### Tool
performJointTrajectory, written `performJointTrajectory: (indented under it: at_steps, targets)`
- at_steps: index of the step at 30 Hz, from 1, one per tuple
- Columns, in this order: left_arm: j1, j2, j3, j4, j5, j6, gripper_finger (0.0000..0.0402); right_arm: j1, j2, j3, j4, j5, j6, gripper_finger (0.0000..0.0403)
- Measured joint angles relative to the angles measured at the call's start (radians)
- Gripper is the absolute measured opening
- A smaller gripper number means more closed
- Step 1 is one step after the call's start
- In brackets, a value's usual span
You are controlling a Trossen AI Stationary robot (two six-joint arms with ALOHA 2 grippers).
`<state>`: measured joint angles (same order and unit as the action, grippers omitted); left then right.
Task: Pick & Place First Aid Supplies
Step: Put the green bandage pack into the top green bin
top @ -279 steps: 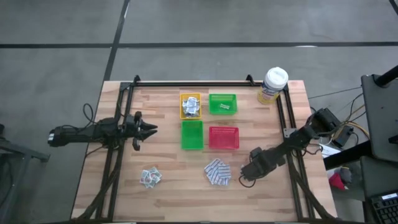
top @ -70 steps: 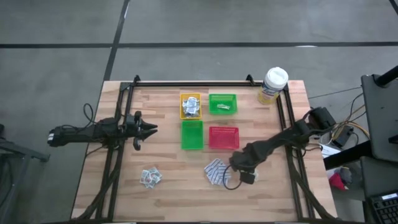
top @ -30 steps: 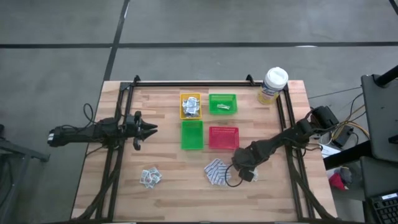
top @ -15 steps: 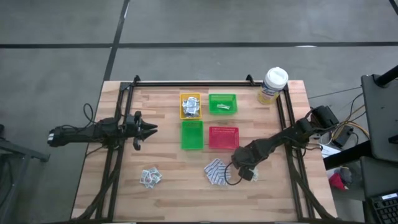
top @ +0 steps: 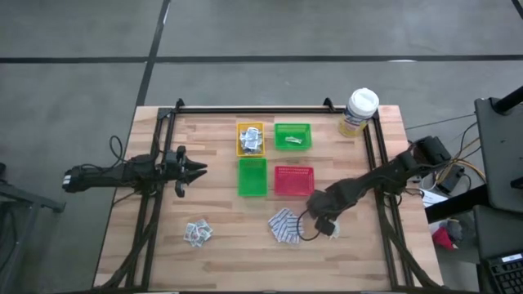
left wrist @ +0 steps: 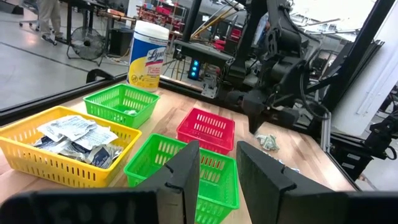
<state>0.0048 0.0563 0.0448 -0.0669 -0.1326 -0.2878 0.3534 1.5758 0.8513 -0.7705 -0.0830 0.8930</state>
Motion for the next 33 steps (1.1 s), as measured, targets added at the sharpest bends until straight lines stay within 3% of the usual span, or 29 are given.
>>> performJointTrajectory:
  at_steps: [7,14,19,23,27,33]
  targets:
    - [0.000,0.000,0.000,0.002,0.000,0.000,0.0108,-0.010,-0.112,0.001,0.025,0.020,0.053,0.0008]
    - [0.000,0.000,-0.001,0.005,0.000,0.000,0.0108,-0.090,-0.252,0.002,0.152,0.257,0.012,0.0008]
    - [0.000,0.000,-0.001,0.005,0.000,-0.006,0.0108,-0.215,-0.315,0.004,0.210,0.365,-0.169,0.0008]
    - [0.000,0.000,-0.001,0.005,0.000,-0.006,0.0108,-0.361,-0.329,0.004,0.270,0.379,-0.383,0.0008]
    - [0.000,0.000,-0.001,0.006,0.000,-0.006,0.0108,-0.520,-0.312,0.009,0.324,0.366,-0.621,0.0008]
    - [0.000,0.001,-0.001,0.006,-0.004,0.007,0.0108,-0.742,-0.210,0.090,0.338,0.258,-0.911,0.0008]
